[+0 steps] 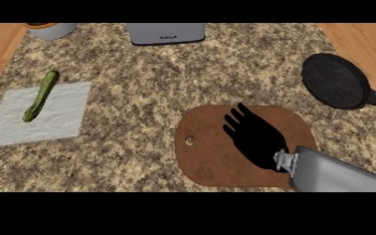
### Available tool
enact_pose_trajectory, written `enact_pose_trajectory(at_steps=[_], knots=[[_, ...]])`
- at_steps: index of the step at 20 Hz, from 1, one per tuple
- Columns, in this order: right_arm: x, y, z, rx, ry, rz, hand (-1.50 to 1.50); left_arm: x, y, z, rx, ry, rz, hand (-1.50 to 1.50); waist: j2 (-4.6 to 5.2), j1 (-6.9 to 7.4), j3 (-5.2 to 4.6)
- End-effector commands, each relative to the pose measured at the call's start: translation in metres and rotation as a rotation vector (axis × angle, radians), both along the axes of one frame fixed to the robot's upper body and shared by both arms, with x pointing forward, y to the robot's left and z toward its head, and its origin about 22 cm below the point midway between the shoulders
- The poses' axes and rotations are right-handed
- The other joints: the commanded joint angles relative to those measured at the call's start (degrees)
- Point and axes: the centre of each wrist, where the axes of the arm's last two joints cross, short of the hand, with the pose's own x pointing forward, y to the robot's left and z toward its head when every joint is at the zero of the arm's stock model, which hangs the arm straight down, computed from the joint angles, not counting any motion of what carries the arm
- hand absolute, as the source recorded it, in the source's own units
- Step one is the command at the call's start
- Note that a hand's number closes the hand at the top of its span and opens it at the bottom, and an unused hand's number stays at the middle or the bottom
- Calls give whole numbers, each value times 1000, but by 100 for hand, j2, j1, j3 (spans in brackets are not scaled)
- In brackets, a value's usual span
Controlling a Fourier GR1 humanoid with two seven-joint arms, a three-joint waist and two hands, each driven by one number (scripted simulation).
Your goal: Pick the cupcake from the cutting board and place it in the pan
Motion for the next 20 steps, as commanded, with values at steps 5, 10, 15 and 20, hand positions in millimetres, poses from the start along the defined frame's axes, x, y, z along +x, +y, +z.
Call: enact_pose_trajectory(at_steps=[5,10,15,20], knots=[[-16,16,-14,-69,-121,-24,-150,95,-54,36,-202,-544,-96,0,2,-170,-32],[-15,21,-12,-101,-199,-28,-150,99,-56,33,-208,-534,-97,0,42,-172,-35],[-23,25,-22,-95,-198,-34,-150,102,-61,31,-217,-545,-94,0,74,-192,-26],[-21,27,-26,-103,-225,-50,-150,103,-63,31,-229,-561,-109,0,90,-133,-24]])
